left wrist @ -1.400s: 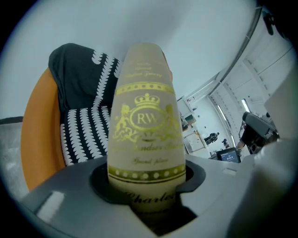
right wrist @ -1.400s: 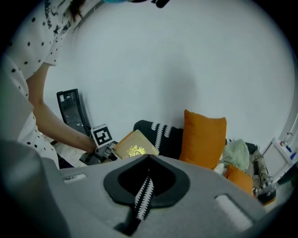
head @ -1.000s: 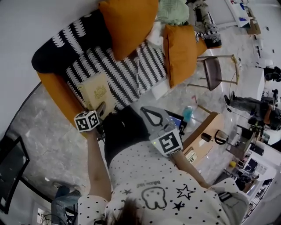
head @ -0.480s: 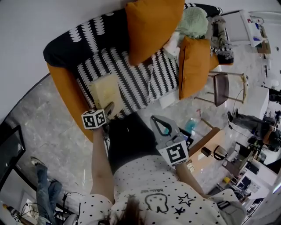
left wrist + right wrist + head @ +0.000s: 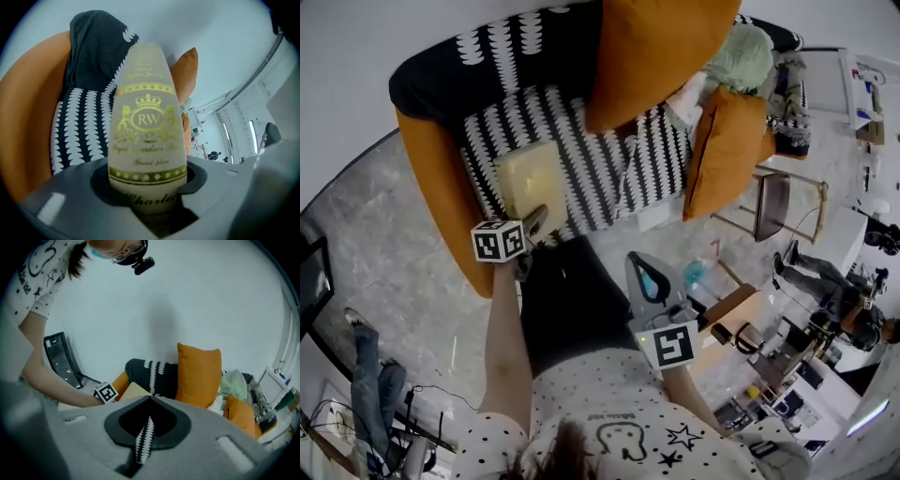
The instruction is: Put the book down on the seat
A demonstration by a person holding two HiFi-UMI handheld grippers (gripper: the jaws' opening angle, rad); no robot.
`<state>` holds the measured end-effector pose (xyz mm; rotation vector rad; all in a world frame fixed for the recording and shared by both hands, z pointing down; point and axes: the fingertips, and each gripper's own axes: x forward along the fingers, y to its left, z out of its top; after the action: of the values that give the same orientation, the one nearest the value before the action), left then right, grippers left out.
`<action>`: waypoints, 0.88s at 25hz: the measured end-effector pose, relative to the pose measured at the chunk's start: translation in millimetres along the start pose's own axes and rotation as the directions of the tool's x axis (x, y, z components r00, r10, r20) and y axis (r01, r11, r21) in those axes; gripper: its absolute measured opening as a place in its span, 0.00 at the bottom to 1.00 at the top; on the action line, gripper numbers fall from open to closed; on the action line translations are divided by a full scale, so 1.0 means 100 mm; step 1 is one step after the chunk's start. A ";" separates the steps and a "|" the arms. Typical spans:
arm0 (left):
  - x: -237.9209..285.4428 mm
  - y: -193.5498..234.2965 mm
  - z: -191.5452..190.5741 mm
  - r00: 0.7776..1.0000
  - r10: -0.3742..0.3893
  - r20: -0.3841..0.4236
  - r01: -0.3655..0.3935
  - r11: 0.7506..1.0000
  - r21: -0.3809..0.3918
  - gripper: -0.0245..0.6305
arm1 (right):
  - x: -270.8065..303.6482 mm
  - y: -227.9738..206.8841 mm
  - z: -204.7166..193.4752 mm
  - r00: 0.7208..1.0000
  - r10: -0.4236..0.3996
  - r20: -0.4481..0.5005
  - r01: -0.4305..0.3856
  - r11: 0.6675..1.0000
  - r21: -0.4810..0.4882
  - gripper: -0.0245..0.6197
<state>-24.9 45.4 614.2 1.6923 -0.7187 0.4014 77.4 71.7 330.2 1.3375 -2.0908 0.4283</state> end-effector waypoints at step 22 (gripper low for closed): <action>0.76 0.67 -0.03 0.998 -0.002 -0.057 -0.003 0.997 -0.076 0.39 | 0.38 0.11 -0.37 0.994 0.015 -0.110 -0.006 0.996 0.087 0.04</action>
<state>-11.2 22.3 712.2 1.6027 -0.6843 0.4158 68.3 70.6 383.3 1.3215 -2.0095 0.5897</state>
